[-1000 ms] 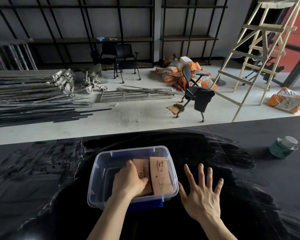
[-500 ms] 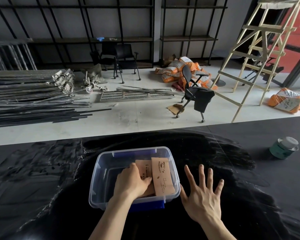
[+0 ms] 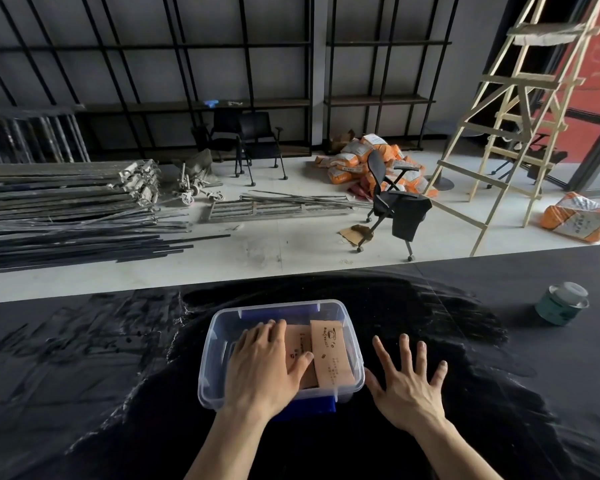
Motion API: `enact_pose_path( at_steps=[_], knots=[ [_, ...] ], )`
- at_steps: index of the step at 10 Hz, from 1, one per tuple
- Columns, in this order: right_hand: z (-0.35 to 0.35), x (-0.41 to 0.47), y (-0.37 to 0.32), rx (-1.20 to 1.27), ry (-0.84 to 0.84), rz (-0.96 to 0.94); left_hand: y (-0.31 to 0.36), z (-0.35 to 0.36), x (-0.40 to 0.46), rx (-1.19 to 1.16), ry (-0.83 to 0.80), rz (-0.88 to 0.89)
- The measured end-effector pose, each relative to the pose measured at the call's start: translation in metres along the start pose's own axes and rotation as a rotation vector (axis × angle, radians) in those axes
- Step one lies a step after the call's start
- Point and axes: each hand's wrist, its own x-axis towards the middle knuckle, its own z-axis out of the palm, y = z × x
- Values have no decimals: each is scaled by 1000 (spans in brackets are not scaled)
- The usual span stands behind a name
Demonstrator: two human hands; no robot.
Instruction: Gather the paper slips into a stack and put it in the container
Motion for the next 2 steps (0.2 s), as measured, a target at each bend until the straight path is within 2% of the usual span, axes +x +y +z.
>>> enact_pose_path(
  at_steps=[1,2],
  knots=[
    [-19,-3,2,124,97,33,-12,-6,-7,11,-9,1],
    [-42,-4,-6,114,232,-26,-22,-18,-11,70,17,13]
  ],
)
